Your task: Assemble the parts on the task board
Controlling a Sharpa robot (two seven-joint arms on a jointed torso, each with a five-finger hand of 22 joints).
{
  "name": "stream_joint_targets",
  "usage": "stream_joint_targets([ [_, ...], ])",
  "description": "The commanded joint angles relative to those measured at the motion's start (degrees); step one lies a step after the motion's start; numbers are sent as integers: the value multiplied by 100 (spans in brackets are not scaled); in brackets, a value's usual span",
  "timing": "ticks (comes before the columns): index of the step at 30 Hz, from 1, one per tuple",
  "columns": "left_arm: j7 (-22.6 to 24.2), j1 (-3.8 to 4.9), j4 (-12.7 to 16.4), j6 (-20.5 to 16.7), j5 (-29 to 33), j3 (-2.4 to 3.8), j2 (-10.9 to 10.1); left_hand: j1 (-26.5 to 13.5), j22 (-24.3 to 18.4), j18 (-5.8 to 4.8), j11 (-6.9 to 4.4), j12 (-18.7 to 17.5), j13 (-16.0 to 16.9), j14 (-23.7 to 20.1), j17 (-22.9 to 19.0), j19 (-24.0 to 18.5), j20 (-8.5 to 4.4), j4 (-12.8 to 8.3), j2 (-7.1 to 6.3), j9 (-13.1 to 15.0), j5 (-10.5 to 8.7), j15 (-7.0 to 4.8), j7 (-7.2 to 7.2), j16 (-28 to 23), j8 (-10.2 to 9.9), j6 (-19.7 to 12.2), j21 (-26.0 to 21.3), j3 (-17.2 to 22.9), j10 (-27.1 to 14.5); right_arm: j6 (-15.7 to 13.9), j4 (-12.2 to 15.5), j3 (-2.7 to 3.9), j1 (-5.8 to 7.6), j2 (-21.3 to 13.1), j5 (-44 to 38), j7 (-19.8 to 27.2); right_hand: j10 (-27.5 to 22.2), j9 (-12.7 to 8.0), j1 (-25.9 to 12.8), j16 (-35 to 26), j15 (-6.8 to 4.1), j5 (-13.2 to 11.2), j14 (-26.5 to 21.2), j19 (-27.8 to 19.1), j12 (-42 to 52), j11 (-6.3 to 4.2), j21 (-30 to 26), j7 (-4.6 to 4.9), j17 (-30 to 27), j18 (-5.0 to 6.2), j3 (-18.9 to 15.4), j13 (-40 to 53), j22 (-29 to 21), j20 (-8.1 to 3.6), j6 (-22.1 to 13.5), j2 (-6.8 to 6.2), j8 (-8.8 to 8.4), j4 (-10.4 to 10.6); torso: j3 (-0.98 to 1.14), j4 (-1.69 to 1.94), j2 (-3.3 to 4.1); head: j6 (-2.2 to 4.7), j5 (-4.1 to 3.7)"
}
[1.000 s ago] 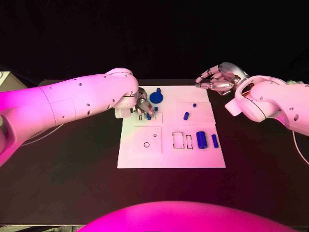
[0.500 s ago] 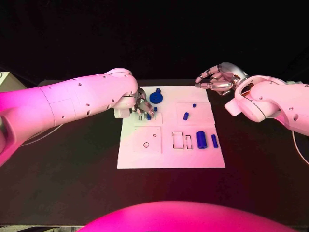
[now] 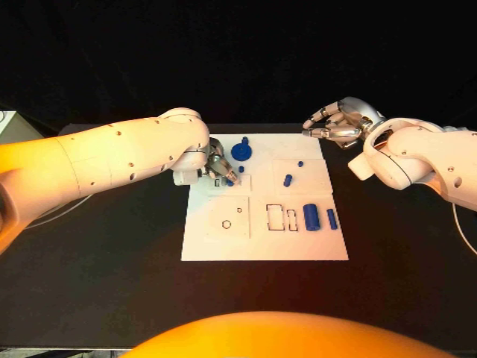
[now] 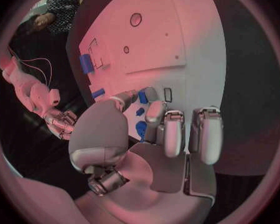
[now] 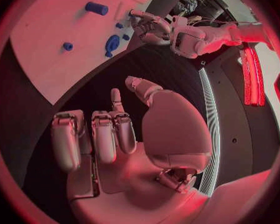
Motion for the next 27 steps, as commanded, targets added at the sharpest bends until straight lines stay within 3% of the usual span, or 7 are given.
stream_joint_targets([
  [1,-21,-27,39,-25,-30,-9,-38,14,1124,-74,-1,9,5,596,1508,357,-33,43,-51,-7,-73,-35,39,21,-28,5,-25,-76,-10,14,-6,-1,-11,-5,2,83,608,9,-4,21,30,11,607,493,22,25,-20,14,1509,25,3,1510,1363,25,-12,-11,-35,33,2,-4,-3,9,5],
  [8,3,-27,144,-145,-41,46,-122,13,1134,-77,0,16,16,596,1508,364,-33,239,-58,-9,-199,-34,39,21,-17,17,-22,-258,-2,9,-22,-1,-33,-9,16,93,608,10,-9,21,30,9,607,488,22,26,-31,15,1509,28,1,1510,1357,25,-12,-11,-37,37,0,-3,-4,28,8],
  [11,12,-27,189,-184,-42,116,-156,65,1135,-76,-3,13,13,596,1508,364,-35,376,-25,-10,-545,-36,35,21,-9,15,-24,-438,-4,9,-39,-1,-46,-8,24,99,608,10,-17,21,31,5,607,487,22,27,-34,16,1509,29,-3,1510,1355,25,-13,-12,-41,44,-1,-3,-8,50,-1],
  [15,21,-27,253,-209,-20,270,-202,29,1130,-75,-2,9,9,596,1508,361,-36,393,18,-14,-703,-36,35,21,-8,11,-27,-551,-7,12,-65,-1,-60,-3,38,109,608,10,-29,21,32,-1,607,485,22,28,-37,18,1509,30,-10,1510,1354,26,-13,-14,-46,55,2,-8,-7,87,13],
  [22,66,-8,410,-94,232,724,-408,148,893,-17,87,-405,-582,587,1482,209,-6,379,58,-60,-717,33,137,1,-134,-251,-163,-736,-438,11,-145,-1,-85,7,59,127,608,10,-29,21,32,-1,607,485,22,28,-37,18,1509,30,-10,1510,1354,26,-13,-14,-46,55,8,7,-13,193,4],
  [24,99,14,404,-35,301,806,-465,324,744,18,172,-581,-826,572,1438,110,50,373,105,-168,-684,106,233,-32,-305,-434,-255,-798,-658,3,-169,-1,-87,8,63,133,608,10,-29,21,32,-1,607,485,22,28,-37,18,1509,30,-10,1510,1354,26,-13,-14,-46,55,10,5,-5,211,11],
  [27,156,57,340,46,352,894,-535,483,650,42,210,-662,-947,552,1384,47,86,361,147,-227,-666,142,274,-73,-374,-476,-314,-800,-774,-15,-195,-1,-89,4,69,146,608,11,-34,21,32,-6,607,484,22,29,-40,17,1509,30,-13,1510,1352,26,-14,-15,-50,61,11,7,2,249,22],
])
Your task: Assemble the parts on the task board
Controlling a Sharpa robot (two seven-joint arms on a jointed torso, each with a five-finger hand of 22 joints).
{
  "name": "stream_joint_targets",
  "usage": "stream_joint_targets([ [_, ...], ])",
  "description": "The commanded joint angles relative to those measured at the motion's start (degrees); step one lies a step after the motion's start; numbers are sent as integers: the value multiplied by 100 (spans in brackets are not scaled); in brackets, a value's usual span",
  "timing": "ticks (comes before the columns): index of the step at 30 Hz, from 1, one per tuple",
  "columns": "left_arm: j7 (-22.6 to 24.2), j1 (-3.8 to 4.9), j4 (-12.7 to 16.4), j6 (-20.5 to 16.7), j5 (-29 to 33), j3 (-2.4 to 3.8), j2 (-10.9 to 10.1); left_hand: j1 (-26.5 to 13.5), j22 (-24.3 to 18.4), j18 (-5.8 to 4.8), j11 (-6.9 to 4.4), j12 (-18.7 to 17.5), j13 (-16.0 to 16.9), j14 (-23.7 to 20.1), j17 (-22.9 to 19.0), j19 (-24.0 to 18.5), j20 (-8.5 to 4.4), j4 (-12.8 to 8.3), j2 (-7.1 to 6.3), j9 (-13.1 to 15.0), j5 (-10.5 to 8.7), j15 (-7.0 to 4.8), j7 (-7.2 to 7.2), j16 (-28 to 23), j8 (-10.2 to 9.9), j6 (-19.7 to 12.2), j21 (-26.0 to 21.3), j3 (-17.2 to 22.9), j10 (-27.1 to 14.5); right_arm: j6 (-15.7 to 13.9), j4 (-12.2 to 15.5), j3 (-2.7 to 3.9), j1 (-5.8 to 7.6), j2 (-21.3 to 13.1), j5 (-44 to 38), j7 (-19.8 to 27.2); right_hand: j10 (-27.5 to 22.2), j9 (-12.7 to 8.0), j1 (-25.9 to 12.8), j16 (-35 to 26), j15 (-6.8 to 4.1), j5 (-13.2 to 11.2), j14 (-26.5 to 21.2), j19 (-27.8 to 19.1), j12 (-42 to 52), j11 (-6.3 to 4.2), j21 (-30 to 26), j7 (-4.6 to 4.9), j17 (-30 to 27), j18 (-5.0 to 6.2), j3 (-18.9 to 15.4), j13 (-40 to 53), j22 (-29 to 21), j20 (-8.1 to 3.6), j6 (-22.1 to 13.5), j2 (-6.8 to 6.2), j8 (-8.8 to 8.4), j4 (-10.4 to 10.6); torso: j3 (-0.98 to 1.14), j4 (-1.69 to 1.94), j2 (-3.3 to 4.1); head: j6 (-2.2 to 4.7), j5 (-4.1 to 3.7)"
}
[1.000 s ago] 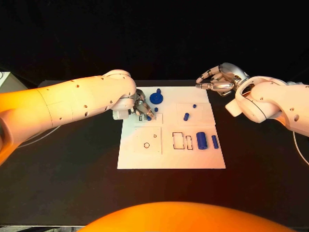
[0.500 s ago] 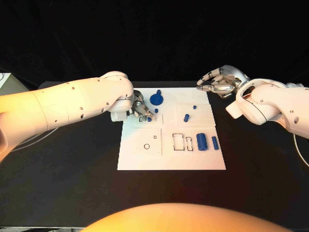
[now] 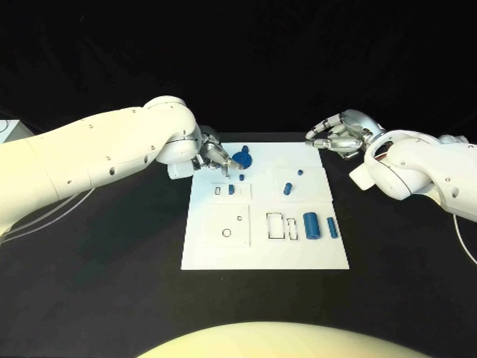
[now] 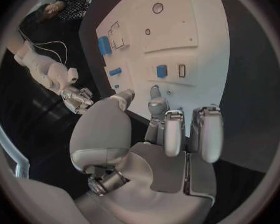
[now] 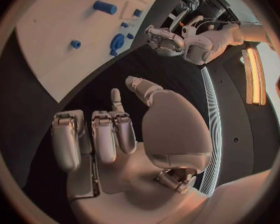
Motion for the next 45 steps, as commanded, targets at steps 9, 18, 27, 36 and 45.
stream_joint_targets([
  [9,299,112,-646,195,75,132,18,466,617,51,85,-60,-129,543,1365,38,124,-11,78,-193,57,114,92,-71,-212,-128,-94,26,-183,-68,-7,1,-6,-38,45,142,608,8,-29,21,33,-3,607,477,22,27,-54,16,1505,34,14,1506,1346,27,-14,-13,-31,35,-2,-2,50,135,58],
  [18,403,115,-1283,120,-160,109,310,476,653,42,87,-45,-112,552,1391,61,127,0,92,-204,57,115,96,-51,-218,-121,-74,36,-173,-87,85,2,1,-90,45,156,608,8,-22,21,32,0,607,474,22,26,-60,15,1505,35,16,1506,1342,27,-16,-12,-34,32,-23,-42,140,218,98],
  [27,478,97,-1815,138,-184,27,644,470,673,38,89,-31,-94,561,1413,74,129,10,100,-211,55,117,97,-34,-220,-114,-62,37,-161,-139,181,5,22,-133,35,199,608,8,-12,21,32,6,607,471,22,26,-67,15,1505,37,21,1506,1339,27,-19,-9,-39,29,-29,-78,225,254,131],
  [36,524,66,-2065,206,-196,-65,796,448,675,37,93,-25,-96,564,1422,75,132,21,94,-224,41,120,102,-27,-226,-104,-62,24,-161,-196,269,10,50,-171,58,252,608,8,-12,21,32,6,607,471,22,26,-67,15,1505,37,21,1506,1339,27,-19,-9,-39,29,-28,-102,275,267,136],
  [45,541,60,-2158,164,-284,-82,805,400,676,37,101,-18,-100,565,1424,76,138,27,71,-245,19,127,108,-25,-237,-95,-61,-11,-166,-205,303,12,65,-195,75,260,608,8,-12,21,32,6,607,471,22,26,-67,15,1505,37,21,1506,1339,27,-19,-9,-39,29,-29,-102,269,255,132],
])
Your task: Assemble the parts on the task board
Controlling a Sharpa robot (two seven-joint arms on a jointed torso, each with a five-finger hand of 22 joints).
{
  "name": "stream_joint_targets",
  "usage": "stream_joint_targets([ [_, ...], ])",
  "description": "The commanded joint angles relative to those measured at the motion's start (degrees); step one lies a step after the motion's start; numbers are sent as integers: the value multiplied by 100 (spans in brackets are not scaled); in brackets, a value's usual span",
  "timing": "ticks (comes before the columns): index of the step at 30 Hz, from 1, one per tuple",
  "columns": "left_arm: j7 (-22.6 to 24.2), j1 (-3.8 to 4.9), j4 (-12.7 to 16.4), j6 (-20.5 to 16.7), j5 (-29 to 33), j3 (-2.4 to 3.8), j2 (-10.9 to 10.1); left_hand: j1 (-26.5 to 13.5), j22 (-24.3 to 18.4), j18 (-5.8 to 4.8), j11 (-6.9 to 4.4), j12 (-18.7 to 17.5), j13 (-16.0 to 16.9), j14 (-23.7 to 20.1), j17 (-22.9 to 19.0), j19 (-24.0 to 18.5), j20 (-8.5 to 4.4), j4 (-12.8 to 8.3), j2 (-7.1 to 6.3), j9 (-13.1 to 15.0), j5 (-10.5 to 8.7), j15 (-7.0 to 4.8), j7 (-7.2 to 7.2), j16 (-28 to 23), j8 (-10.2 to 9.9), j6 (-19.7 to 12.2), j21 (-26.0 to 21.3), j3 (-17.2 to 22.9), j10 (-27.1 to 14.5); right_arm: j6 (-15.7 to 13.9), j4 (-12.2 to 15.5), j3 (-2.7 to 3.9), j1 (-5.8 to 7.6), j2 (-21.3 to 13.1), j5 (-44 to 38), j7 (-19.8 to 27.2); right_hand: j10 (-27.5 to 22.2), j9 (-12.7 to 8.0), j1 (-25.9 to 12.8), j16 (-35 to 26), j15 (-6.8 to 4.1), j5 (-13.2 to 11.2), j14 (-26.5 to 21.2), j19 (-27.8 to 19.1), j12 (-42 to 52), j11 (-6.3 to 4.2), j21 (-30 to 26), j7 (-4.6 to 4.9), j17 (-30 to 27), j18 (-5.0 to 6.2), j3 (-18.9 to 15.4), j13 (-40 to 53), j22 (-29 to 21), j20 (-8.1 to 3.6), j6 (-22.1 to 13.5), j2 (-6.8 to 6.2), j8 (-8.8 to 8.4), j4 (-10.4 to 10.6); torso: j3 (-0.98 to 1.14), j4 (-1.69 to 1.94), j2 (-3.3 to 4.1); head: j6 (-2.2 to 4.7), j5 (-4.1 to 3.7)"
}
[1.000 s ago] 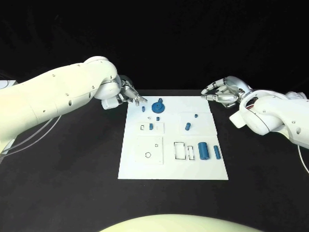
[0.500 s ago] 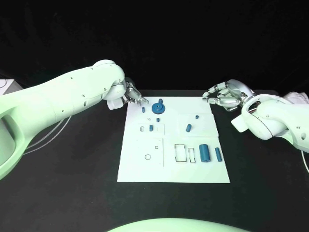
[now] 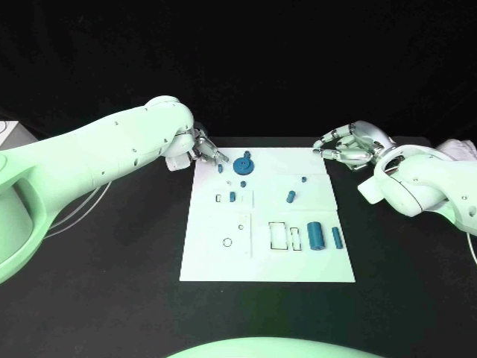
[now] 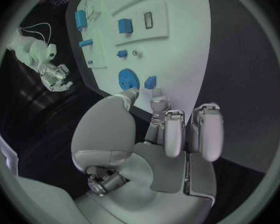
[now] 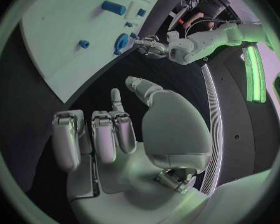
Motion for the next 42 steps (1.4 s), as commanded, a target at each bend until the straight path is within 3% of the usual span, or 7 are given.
stream_joint_targets([
  [1,92,1,-18,60,-87,0,5,-27,680,37,22,41,1,564,1422,84,39,27,-13,-10,-15,26,12,16,-39,2,3,-14,-8,-18,17,4,6,-10,8,90,607,5,-12,21,31,6,607,471,22,26,-20,15,1508,37,5,1509,1336,27,-19,-10,-40,14,-5,3,-4,-10,-9],
  [42,206,-13,-74,417,49,-93,75,271,710,32,-10,100,43,583,1475,100,35,-36,109,-88,-1,6,-24,56,-58,79,17,130,27,3,1,4,24,9,10,74,607,9,4,21,31,16,607,478,22,27,-7,17,1508,33,10,1509,1344,26,-16,-5,-54,12,-3,3,-7,-73,-11],
])
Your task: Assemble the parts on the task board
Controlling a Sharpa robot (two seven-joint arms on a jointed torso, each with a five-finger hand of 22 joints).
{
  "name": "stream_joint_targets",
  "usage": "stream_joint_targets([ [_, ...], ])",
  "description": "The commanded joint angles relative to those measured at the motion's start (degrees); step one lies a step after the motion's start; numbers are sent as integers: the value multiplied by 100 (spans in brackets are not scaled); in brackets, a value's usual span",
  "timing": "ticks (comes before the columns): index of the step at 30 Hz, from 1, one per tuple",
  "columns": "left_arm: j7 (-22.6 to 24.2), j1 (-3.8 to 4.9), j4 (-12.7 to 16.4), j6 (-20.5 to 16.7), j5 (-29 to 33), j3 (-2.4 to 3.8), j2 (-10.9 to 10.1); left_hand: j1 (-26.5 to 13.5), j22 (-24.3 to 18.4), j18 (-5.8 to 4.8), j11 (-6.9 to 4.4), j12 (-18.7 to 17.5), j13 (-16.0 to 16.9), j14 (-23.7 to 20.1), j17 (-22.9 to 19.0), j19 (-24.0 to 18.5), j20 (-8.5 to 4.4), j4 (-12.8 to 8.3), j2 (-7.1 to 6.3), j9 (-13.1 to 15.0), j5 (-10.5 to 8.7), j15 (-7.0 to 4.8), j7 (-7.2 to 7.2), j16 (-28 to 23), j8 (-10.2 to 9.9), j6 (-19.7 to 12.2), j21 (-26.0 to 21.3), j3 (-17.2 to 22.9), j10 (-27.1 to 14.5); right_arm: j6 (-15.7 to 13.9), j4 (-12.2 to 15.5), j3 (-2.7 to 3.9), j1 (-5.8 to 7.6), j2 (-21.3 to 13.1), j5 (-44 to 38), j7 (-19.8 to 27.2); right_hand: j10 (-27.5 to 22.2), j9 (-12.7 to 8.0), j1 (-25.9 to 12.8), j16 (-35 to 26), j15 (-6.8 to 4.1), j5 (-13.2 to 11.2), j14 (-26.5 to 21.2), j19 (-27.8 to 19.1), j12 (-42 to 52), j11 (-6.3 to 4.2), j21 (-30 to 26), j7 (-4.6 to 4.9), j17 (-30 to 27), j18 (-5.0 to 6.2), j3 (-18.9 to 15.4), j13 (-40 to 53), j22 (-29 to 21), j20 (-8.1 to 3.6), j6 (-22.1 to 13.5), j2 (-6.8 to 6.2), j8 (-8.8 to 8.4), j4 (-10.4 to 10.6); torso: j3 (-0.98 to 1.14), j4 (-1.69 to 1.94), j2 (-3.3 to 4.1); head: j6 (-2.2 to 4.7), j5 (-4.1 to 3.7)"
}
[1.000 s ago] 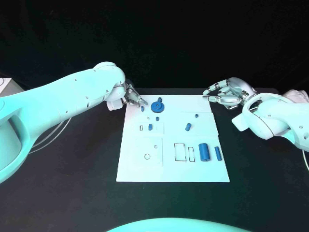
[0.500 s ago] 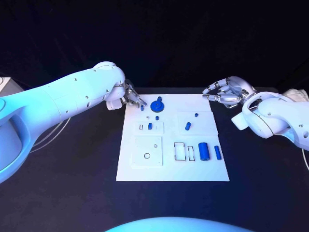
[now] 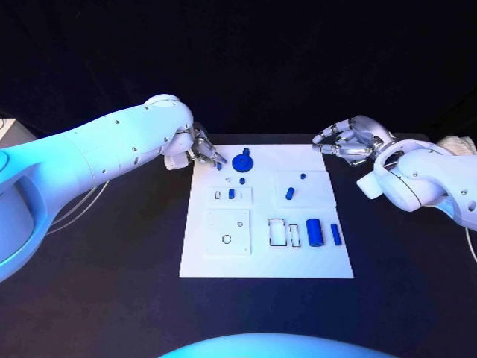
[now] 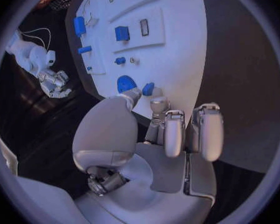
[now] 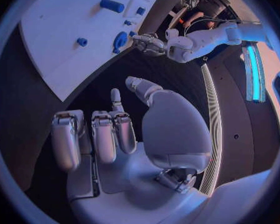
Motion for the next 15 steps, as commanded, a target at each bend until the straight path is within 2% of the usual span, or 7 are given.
stream_joint_targets([
  [1,91,0,26,151,87,-1,7,72,713,31,-11,28,5,584,1477,102,34,0,23,-8,0,5,15,34,-38,40,18,31,27,25,-2,3,2,10,-11,57,607,5,4,21,31,16,607,478,22,27,-10,17,1510,33,10,1505,1347,26,-16,-5,-15,12,1,-2,2,1,15],
  [4,99,0,31,173,97,-2,5,119,713,31,-15,31,5,584,1478,101,31,-6,41,-20,2,1,9,35,-42,51,17,60,31,29,-9,3,2,17,-11,55,607,5,4,21,31,16,607,478,22,27,-10,17,1510,33,10,1505,1347,26,-16,-5,-15,12,1,-4,1,-5,16],
  [9,116,0,28,154,132,-4,1,339,726,29,-40,44,12,587,1486,107,16,-58,142,-68,0,-19,-16,41,-61,82,22,253,48,40,-25,2,2,27,-11,48,607,5,4,21,31,16,607,478,22,27,-10,17,1510,33,10,1505,1347,26,-16,-5,-15,12,0,-1,0,-13,13],
  [10,124,0,28,142,147,-4,-1,463,728,29,-53,46,13,589,1492,108,8,-113,216,-85,3,-31,-30,46,-67,87,22,396,55,42,-29,2,2,30,-11,47,607,5,4,21,31,16,607,478,22,27,-10,17,1510,33,10,1505,1347,26,-16,-5,-15,12,0,0,1,-13,11],
  [12,139,0,27,112,186,-5,-5,566,733,28,-62,42,5,591,1498,109,0,-176,260,-98,1,-39,-39,50,-69,88,23,551,59,46,-36,2,2,36,-11,46,607,5,4,21,31,16,607,478,22,27,-10,17,1510,33,10,1505,1347,26,-16,-5,-15,12,1,0,1,-15,12],
  [15,176,0,23,42,278,-5,-15,801,755,23,-72,30,-9,596,1510,120,-15,-486,340,-87,-3,-51,-35,59,-31,42,31,1171,88,59,-48,2,2,47,-11,42,607,5,4,21,31,16,607,478,22,27,-10,17,1510,33,10,1505,1347,26,-16,-5,-15,12,4,-3,-1,-14,17],
])
